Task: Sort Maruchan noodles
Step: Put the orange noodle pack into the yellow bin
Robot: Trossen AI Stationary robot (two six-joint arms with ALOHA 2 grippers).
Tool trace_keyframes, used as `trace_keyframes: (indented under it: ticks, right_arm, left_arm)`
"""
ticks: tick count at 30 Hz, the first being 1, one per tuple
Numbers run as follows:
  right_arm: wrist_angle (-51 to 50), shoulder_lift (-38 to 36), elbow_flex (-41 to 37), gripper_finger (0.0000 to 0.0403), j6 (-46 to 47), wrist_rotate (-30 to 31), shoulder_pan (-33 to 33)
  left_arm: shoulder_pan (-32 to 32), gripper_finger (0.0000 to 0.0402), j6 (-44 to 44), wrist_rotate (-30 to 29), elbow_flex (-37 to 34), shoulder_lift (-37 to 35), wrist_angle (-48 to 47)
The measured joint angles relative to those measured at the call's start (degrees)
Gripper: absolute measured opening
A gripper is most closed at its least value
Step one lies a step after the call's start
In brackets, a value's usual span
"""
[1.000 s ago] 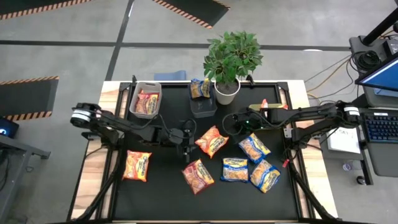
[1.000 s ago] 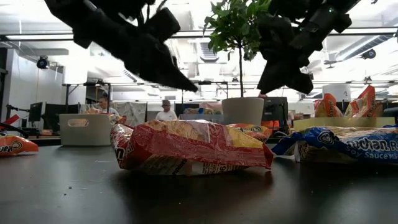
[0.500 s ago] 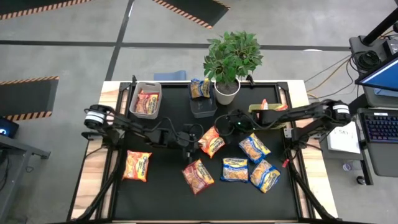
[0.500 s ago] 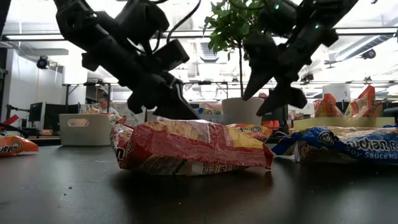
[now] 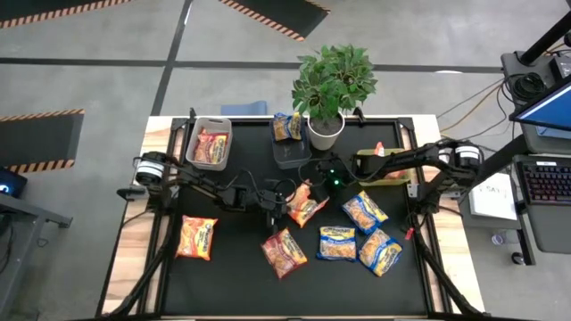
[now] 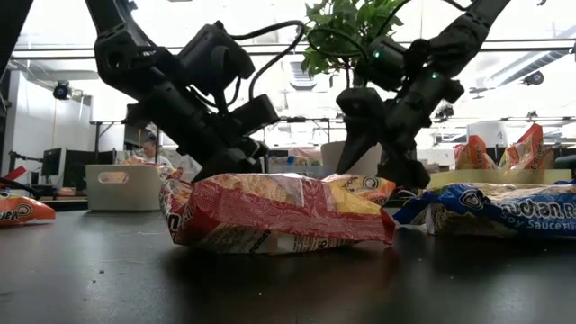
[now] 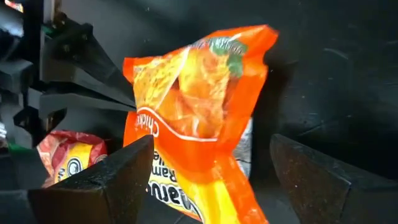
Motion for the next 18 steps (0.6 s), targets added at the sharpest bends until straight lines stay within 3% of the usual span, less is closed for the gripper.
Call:
trace_keyframes:
  ticks: [6,12,18]
  right_arm:
    - [7.05,3.34,0.00,0.0309,-1.08,-6.17,-0.02]
    - [11.34,5.31,-0.02,0.0295,-2.14,-8.13,-0.02]
    - [11.31,4.88,-0.02,0.0241,-3.18,-8.20,-0.06]
  left_arm:
    - [0.22,0.0000,-0.05,0.02,0.02,0.52,0.00]
    - [0.22,0.0000,-0.44,0.02,-0.02,0.52,-0.02]
    - [0.25,0.0000,-0.58,0.02,-0.04,0.54,0.02]
